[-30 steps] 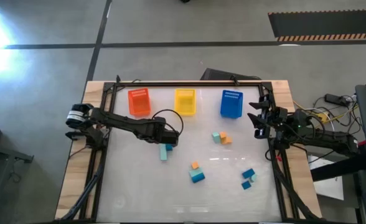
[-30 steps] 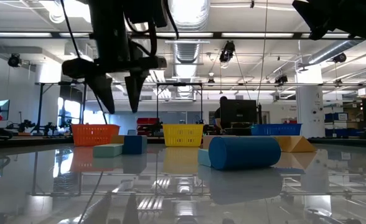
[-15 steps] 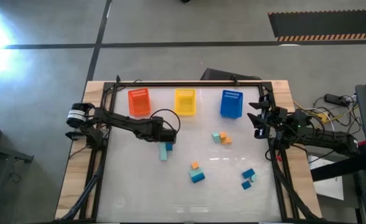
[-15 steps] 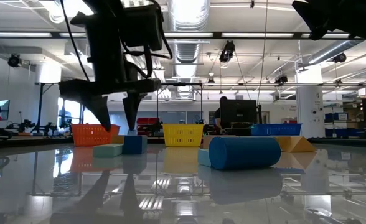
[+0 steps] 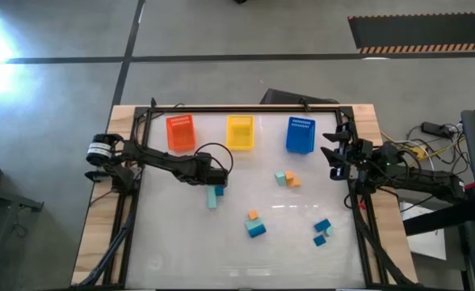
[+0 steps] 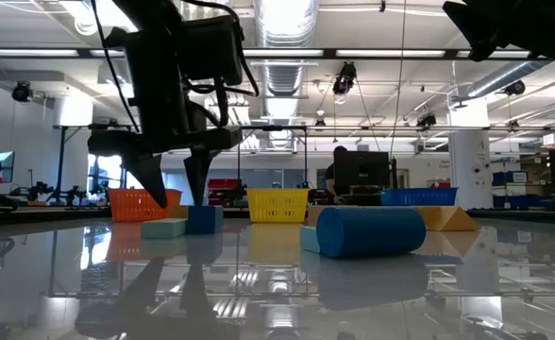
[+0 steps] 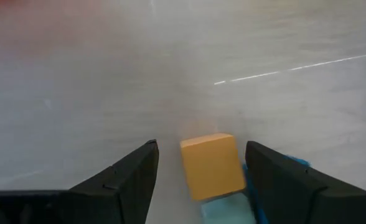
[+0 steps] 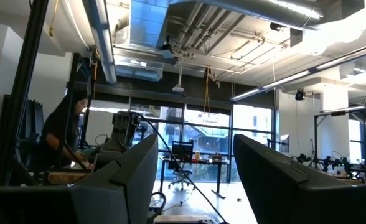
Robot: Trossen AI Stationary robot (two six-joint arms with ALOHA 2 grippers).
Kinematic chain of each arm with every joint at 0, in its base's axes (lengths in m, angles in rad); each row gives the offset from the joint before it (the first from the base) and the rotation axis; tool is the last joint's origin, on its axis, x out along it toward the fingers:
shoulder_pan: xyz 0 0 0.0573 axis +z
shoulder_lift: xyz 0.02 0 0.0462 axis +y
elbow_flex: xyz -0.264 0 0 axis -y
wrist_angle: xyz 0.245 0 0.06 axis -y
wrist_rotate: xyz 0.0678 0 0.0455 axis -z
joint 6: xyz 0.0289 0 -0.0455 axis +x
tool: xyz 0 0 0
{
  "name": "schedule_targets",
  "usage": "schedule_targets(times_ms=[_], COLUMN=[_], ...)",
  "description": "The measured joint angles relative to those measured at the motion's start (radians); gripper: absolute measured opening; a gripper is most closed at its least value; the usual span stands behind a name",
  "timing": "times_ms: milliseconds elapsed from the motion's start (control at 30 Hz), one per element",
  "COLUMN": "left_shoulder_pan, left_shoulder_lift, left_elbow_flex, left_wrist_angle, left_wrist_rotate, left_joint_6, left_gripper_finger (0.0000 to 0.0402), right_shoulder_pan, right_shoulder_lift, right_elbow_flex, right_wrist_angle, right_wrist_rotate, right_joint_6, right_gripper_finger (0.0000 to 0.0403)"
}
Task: Sort & place blocks by color
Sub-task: Put the yellow block into the orange bin
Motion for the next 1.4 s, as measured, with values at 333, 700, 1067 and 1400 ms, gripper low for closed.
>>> schedule_targets(times_ms=[333, 700, 1067, 1400], left_shoulder_pan=[0.0, 0.0, 0.004, 0.102], left_shoulder_lift=[0.0, -0.001, -0.01, -0.148], left_elbow_flex=[-0.029, -0.029, 0.043, 0.17], left_wrist_angle=[0.048, 0.048, -0.074, -0.285], left_wrist_rotate=[-0.001, -0.005, 0.003, -0.008], left_joint_6=[0.001, 0.002, 0.07, 0.356], left_gripper_finger=[0.0188, 0.0114, 0.012, 0.012], right_shoulder_pan=[0.0, 0.0, 0.0, 0.0], right_shoulder_lift=[0.0, 0.0, 0.0, 0.0], right_elbow_flex=[0.0, 0.0, 0.0, 0.0], right_wrist_angle=[-0.002, -0.012, -0.013, -0.014], right_wrist_rotate=[0.0, 0.0, 0.0, 0.0], right_joint_6=[0.0, 0.0, 0.0, 0.002], right_gripper_finger=[0.0201, 0.0201, 0.0201, 0.0201])
